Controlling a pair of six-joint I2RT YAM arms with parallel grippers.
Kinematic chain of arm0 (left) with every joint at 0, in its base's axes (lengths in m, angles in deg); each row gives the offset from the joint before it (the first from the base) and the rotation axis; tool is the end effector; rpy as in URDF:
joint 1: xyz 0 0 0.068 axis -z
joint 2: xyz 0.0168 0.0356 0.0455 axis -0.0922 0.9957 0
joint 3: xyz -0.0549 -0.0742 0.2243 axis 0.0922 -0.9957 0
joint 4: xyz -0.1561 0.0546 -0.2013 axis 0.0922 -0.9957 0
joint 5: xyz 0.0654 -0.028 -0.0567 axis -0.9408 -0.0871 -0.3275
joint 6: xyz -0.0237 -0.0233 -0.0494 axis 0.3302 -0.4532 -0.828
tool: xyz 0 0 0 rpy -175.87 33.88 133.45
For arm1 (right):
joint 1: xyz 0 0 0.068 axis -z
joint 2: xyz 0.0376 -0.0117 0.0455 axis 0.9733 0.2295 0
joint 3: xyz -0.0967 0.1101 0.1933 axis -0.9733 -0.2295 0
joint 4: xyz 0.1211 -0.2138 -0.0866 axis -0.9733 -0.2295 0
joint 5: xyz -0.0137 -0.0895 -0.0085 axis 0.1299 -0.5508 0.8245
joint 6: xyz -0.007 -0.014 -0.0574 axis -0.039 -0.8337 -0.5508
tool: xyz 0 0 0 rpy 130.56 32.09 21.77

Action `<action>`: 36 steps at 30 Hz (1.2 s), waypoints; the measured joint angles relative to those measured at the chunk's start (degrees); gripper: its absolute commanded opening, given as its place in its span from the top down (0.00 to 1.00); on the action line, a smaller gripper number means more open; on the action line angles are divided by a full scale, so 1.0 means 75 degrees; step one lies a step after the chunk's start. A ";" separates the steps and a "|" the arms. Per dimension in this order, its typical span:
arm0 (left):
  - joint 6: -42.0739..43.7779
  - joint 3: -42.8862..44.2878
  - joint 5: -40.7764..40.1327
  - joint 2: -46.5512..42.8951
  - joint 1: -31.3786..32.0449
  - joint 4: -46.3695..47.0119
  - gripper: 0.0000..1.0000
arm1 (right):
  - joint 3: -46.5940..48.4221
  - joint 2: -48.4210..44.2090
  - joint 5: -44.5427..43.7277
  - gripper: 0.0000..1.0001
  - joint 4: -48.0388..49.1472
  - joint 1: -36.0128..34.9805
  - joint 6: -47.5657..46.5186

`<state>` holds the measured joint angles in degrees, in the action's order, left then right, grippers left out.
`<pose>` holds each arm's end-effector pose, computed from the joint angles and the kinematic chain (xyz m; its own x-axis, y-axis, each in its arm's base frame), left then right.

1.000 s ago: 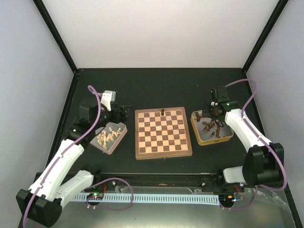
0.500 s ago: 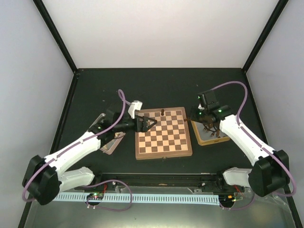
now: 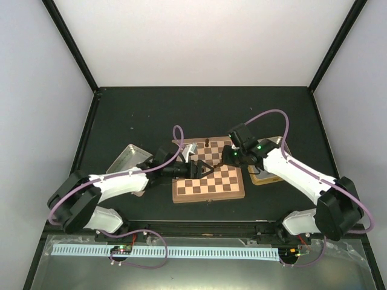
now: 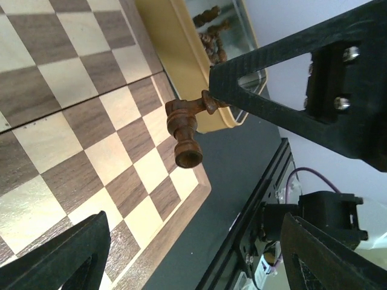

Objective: Set up the chess pieces on the board
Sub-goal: Pick up the chess piece from the storage box.

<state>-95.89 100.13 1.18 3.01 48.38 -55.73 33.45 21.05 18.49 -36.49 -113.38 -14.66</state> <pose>0.1940 -0.2114 0.1614 -0.9148 -0.0221 -0.4032 0.3454 0.4745 -0.8097 0.2215 0.1696 0.2063 -0.9315 0.1808 -0.3157 0.0327 0.9058 0.4225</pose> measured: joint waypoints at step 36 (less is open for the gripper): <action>0.0073 0.0227 -0.0472 0.1067 0.0224 0.0181 0.98 | -0.0137 0.0341 0.0239 0.99 0.0624 -0.0551 0.0562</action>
<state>-95.34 101.84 -2.36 11.01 50.06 -54.38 32.42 23.61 20.28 -31.82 -117.51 -10.44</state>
